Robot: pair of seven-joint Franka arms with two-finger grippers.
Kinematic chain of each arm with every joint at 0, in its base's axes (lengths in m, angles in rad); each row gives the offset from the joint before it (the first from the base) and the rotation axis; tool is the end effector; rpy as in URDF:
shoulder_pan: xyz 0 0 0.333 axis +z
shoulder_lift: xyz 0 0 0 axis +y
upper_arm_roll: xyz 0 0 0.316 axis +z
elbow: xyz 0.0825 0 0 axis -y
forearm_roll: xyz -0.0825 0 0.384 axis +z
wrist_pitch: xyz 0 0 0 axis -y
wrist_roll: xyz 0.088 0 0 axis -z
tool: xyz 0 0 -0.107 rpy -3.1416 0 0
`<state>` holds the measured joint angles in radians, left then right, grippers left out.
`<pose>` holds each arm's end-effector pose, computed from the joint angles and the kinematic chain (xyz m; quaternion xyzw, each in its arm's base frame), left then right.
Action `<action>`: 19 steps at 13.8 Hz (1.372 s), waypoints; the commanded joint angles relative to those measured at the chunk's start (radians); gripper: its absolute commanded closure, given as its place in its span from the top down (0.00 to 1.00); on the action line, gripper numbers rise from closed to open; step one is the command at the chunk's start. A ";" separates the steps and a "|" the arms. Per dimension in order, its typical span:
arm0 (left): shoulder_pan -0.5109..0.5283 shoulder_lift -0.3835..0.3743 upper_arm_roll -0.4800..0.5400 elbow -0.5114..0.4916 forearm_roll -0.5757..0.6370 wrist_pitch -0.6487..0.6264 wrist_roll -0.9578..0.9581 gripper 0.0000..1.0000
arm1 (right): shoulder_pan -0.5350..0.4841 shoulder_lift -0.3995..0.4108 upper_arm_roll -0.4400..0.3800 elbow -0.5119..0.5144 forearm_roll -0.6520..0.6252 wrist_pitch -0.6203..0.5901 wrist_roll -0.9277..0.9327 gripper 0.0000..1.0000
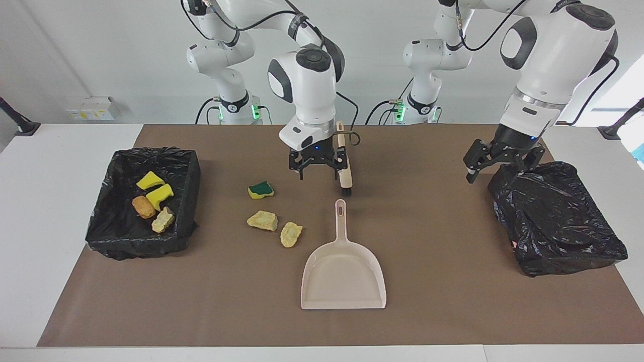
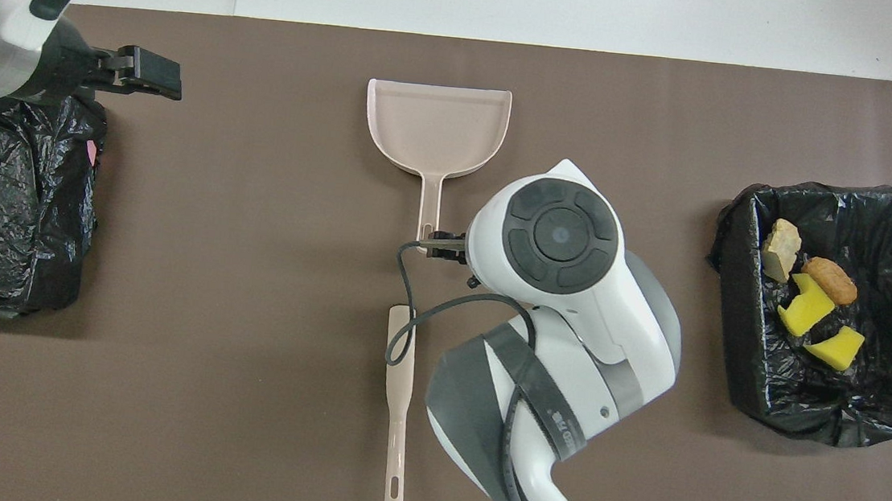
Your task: Sweep and dump trash in bin
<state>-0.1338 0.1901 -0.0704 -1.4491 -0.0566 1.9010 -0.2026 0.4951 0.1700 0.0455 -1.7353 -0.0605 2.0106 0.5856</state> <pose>0.6288 -0.1299 0.6036 0.9908 0.0063 0.1211 0.0599 0.5371 0.3164 0.4854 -0.9982 0.0116 -0.0575 0.0077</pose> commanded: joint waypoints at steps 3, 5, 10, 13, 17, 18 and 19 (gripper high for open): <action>-0.116 0.119 0.004 0.029 0.007 0.156 -0.220 1.00 | -0.064 -0.229 0.011 -0.241 0.025 -0.010 -0.112 1.00; -0.176 0.175 0.004 0.027 0.012 0.210 -0.311 1.00 | -0.082 -0.268 0.010 -0.291 0.025 -0.006 -0.137 1.00; -0.305 0.233 0.004 -0.036 0.017 0.274 -0.353 1.00 | -0.096 -0.265 0.010 -0.291 0.025 -0.007 -0.176 1.00; -0.352 0.239 0.004 -0.111 0.018 0.312 -0.359 1.00 | -0.107 -0.267 0.010 -0.294 0.027 -0.010 -0.201 1.00; -0.407 0.336 0.004 -0.119 0.082 0.345 -0.359 1.00 | -0.109 -0.268 0.010 -0.296 0.053 -0.010 -0.205 1.00; -0.420 0.347 0.004 -0.119 0.084 0.357 -0.359 1.00 | -0.109 -0.268 0.010 -0.296 0.053 -0.010 -0.205 1.00; -0.421 0.345 0.006 -0.116 0.084 0.352 -0.359 1.00 | -0.109 -0.268 0.008 -0.296 0.053 -0.010 -0.205 1.00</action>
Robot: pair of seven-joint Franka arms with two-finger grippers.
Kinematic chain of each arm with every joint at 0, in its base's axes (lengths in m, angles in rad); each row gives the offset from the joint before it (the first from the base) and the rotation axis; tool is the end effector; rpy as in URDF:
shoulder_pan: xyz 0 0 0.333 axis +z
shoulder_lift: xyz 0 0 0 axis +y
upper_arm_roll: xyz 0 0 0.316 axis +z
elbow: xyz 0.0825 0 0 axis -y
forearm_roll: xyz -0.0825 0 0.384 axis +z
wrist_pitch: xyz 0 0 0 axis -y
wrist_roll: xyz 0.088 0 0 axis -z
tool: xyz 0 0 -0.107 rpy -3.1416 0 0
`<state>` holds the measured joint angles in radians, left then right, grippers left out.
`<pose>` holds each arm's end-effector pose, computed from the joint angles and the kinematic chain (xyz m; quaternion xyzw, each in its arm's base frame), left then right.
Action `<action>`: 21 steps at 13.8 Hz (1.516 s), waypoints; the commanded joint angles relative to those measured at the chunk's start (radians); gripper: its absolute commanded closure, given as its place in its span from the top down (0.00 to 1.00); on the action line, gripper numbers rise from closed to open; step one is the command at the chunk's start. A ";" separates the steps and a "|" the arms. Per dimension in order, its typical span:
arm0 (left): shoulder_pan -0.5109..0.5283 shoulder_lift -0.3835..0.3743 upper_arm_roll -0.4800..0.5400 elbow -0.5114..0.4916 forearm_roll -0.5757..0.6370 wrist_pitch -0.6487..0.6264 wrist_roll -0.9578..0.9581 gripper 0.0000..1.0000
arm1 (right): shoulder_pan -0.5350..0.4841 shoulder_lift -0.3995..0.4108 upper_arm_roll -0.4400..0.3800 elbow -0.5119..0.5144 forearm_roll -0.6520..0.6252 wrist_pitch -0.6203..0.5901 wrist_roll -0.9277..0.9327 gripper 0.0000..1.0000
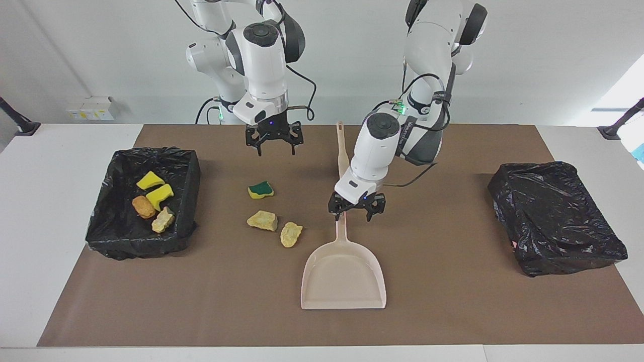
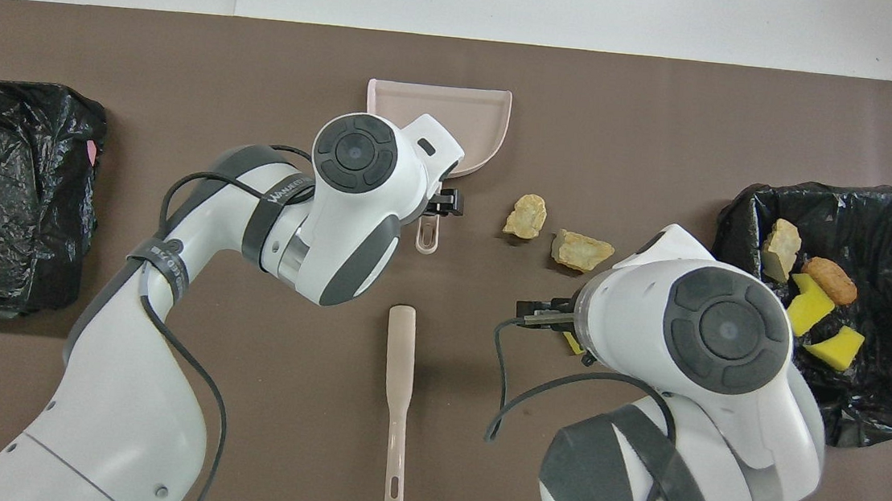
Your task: Sweep and dump trash in bin
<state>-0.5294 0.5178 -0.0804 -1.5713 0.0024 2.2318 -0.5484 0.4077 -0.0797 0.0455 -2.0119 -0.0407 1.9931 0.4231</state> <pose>0.5825 -0.3968 0.3557 0.9969 -0.0246 0.0502 0.0549 0.4862 0.2346 0.4945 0.9991 0.0228 0.0363 0.0058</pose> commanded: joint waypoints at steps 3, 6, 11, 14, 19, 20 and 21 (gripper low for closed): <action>-0.026 0.018 0.014 0.010 0.025 0.023 -0.015 1.00 | -0.021 -0.018 0.008 -0.019 0.033 0.006 -0.044 1.00; -0.026 0.019 0.016 0.016 0.027 0.022 -0.015 1.00 | -0.021 -0.018 0.008 -0.019 0.033 0.006 -0.044 1.00; -0.023 0.021 0.018 0.034 0.034 0.023 -0.002 0.00 | -0.021 -0.017 0.010 -0.018 0.033 0.007 -0.047 1.00; -0.011 0.013 0.018 0.050 0.113 0.012 0.021 0.00 | -0.030 -0.017 0.008 -0.018 0.033 0.006 -0.079 1.00; 0.041 -0.113 0.025 0.040 0.108 -0.148 0.331 0.00 | -0.024 -0.017 0.010 -0.019 0.035 0.003 -0.080 1.00; 0.057 -0.130 0.025 0.039 0.108 -0.182 0.400 0.00 | -0.020 -0.017 0.010 -0.022 0.036 0.003 -0.078 1.00; 0.084 -0.148 0.027 0.039 0.108 -0.207 0.465 0.00 | -0.017 -0.017 0.011 -0.025 0.062 0.003 -0.075 1.00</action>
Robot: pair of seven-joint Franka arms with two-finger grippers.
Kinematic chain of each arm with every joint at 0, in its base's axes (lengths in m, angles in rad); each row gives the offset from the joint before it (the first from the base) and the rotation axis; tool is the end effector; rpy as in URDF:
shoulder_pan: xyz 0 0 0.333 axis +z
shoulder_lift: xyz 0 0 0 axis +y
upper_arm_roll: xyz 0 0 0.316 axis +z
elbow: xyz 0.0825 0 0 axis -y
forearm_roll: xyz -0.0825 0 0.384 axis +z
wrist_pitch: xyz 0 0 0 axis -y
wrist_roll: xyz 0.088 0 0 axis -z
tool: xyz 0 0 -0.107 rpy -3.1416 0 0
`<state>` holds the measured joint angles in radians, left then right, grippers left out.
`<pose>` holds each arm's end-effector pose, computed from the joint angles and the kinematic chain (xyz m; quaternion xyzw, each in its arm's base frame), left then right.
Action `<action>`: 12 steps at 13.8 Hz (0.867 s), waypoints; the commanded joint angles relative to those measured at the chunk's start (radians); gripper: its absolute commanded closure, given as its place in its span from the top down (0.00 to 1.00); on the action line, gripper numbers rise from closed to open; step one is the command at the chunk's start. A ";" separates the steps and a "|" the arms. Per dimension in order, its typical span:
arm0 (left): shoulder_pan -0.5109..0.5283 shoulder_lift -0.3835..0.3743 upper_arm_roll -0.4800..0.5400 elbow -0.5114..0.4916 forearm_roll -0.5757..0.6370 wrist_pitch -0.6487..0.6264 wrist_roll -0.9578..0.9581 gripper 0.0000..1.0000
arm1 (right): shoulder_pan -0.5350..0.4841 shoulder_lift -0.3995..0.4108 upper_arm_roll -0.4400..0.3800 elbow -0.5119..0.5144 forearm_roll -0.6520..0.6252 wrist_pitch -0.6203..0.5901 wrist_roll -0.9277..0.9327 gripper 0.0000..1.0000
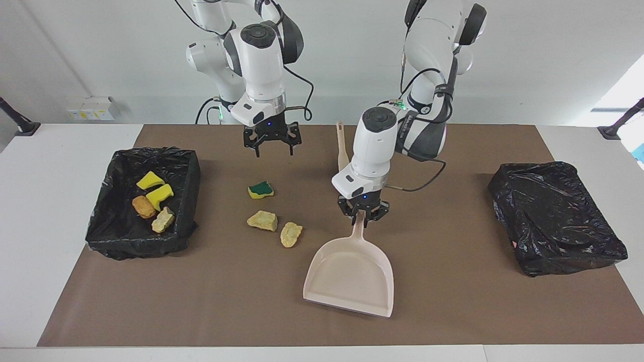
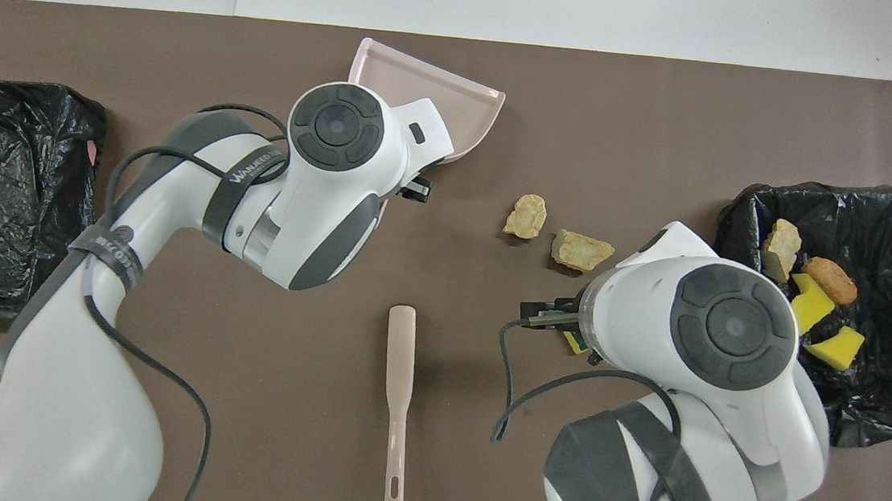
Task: Sweep and dump trash in bin
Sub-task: 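Move the dustpan toward the nearer bin while the right gripper reaches the brush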
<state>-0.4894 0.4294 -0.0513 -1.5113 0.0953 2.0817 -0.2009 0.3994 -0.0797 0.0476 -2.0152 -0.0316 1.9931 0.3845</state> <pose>0.6024 -0.3499 0.4309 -0.9795 0.1855 -0.0778 0.0048 0.4869 0.2318 0.4929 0.9988 0.0373 0.0329 0.0035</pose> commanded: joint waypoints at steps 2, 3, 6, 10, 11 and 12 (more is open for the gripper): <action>0.103 -0.102 -0.004 -0.023 0.015 -0.107 0.257 0.00 | 0.041 -0.017 0.009 -0.042 0.091 0.013 -0.018 1.00; 0.138 -0.128 -0.004 -0.024 0.014 -0.148 0.346 0.00 | 0.059 -0.014 0.009 -0.052 0.091 0.027 0.000 1.00; 0.271 -0.204 -0.006 -0.037 0.004 -0.273 0.659 0.00 | 0.139 -0.006 0.009 -0.085 0.091 0.087 0.121 1.00; 0.385 -0.253 -0.004 -0.098 0.004 -0.316 0.912 0.00 | 0.269 0.020 0.008 -0.149 0.091 0.202 0.296 1.00; 0.405 -0.277 -0.004 -0.137 0.004 -0.316 0.969 0.00 | 0.303 0.032 0.009 -0.166 0.091 0.238 0.350 1.00; 0.419 -0.309 -0.004 -0.192 0.004 -0.308 1.023 0.00 | 0.340 0.044 0.008 -0.181 0.090 0.263 0.396 1.00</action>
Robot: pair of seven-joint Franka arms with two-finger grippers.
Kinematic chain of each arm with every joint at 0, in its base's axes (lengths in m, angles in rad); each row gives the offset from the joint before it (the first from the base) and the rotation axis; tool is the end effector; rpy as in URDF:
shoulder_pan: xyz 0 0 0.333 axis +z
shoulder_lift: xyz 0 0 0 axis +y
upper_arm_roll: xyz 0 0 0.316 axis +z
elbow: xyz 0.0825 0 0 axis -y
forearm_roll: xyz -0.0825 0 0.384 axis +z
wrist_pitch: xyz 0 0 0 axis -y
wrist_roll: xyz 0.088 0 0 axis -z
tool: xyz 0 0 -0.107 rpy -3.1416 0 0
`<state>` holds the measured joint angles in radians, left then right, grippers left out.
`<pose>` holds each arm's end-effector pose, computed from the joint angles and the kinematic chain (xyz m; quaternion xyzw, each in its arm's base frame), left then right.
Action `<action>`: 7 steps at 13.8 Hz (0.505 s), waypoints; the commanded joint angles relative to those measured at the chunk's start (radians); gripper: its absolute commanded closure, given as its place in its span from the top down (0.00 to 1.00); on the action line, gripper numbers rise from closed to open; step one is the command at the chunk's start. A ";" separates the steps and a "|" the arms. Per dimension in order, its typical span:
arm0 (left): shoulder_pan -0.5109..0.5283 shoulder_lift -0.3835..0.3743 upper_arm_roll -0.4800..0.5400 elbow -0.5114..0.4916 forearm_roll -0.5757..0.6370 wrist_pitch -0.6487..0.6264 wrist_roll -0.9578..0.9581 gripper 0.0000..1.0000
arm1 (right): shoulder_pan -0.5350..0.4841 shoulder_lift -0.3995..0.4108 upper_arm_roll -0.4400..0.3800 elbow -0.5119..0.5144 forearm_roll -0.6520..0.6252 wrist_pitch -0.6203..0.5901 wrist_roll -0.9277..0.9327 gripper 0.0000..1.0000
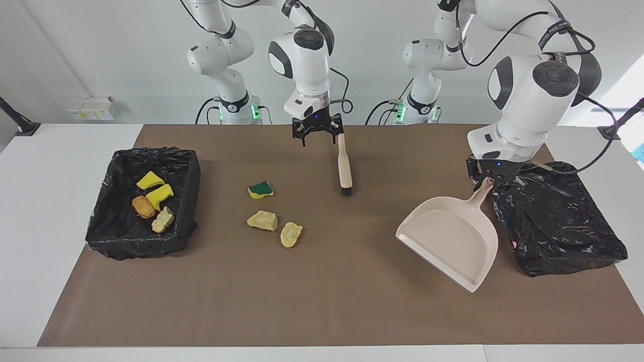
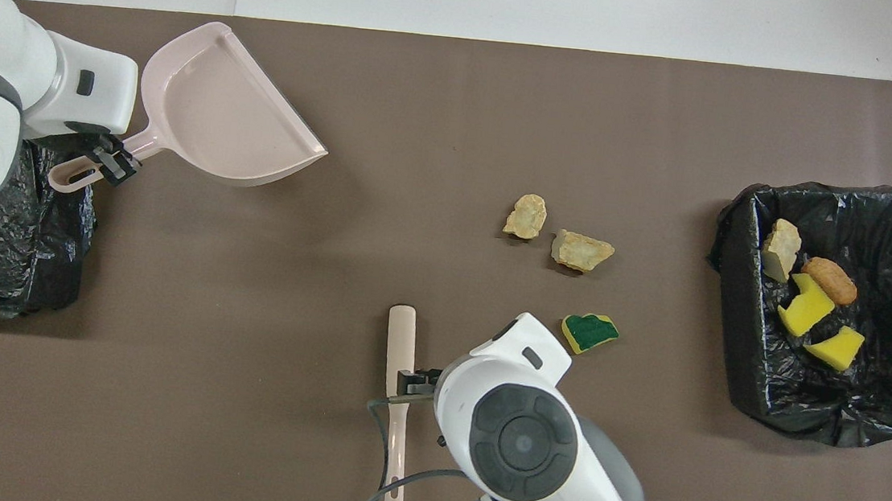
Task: Sweep and dump trash in bin
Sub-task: 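Move the dustpan toward the nearer bin while the right gripper reaches the brush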
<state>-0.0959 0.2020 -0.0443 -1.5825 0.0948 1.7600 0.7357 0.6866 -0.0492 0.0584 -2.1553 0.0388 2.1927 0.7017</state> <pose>0.6177 -0.0765 0.5165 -0.9009 0.4319 0.0239 0.0366 0.3930 0.3647 0.4287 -0.9989 -0.0110 -0.0226 0.0397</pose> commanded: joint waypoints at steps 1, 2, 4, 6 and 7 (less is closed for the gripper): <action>0.039 -0.113 -0.011 -0.176 0.005 0.027 0.124 0.00 | 0.086 0.034 -0.003 -0.055 0.018 0.099 0.112 1.00; 0.056 -0.145 -0.009 -0.233 0.005 0.035 0.163 0.00 | 0.126 0.064 -0.003 -0.067 0.003 0.145 0.158 1.00; 0.064 -0.212 -0.009 -0.356 0.005 0.106 0.211 0.00 | 0.206 0.145 -0.006 -0.071 -0.034 0.223 0.275 1.00; 0.076 -0.275 -0.009 -0.468 0.005 0.179 0.246 0.00 | 0.217 0.166 -0.005 -0.072 -0.088 0.219 0.312 1.00; 0.082 -0.283 -0.009 -0.490 0.005 0.194 0.248 0.00 | 0.220 0.161 -0.005 -0.074 -0.091 0.190 0.317 1.00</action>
<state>-0.0390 0.0104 -0.0446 -1.9443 0.0948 1.8805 0.9516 0.9127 0.1187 0.0597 -2.2272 -0.0228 2.4028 0.9966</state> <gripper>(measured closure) 0.692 0.000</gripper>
